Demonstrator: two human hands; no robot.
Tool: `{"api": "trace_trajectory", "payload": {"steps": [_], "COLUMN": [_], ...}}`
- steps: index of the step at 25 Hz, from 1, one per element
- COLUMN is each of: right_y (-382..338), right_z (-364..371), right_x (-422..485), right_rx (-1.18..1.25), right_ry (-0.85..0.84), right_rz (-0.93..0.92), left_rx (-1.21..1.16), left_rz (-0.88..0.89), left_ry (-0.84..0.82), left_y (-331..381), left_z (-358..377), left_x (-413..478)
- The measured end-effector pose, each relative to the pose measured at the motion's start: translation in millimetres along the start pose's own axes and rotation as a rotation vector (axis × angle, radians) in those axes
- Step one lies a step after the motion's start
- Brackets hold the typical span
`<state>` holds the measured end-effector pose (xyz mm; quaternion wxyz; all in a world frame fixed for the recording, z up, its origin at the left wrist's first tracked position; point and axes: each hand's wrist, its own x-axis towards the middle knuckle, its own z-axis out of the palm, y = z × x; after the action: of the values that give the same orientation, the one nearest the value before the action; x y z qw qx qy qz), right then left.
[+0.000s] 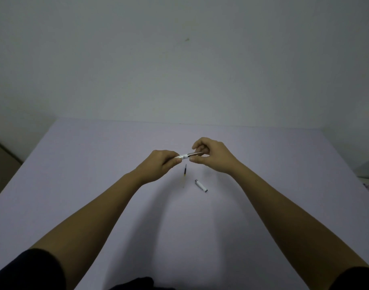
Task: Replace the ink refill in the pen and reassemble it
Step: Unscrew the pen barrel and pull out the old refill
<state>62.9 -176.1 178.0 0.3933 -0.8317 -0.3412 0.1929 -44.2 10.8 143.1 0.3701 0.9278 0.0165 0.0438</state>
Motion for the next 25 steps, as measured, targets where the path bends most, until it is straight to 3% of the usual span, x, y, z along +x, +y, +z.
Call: {"api": "trace_trajectory", "payload": {"steps": [14, 19, 25], "right_y": [-9.9, -9.9, -3.1], "right_z": [-3.0, -3.2, -3.6], "right_x": [-0.9, 1.0, 2.6], "right_rx": [-0.014, -0.055, 0.525], "right_ry": [0.006, 0.016, 0.072], "right_rz": [-0.026, 0.072, 0.116], "left_rx": [-0.110, -0.091, -0.179], "left_rz": [-0.076, -0.076, -0.108], "left_ry": [0.038, 0.024, 0.051], "left_y": [-0.1, 1.5, 0.0], "left_z": [6.8, 4.9, 4.6], "left_x": [-6.8, -7.6, -11.6]}}
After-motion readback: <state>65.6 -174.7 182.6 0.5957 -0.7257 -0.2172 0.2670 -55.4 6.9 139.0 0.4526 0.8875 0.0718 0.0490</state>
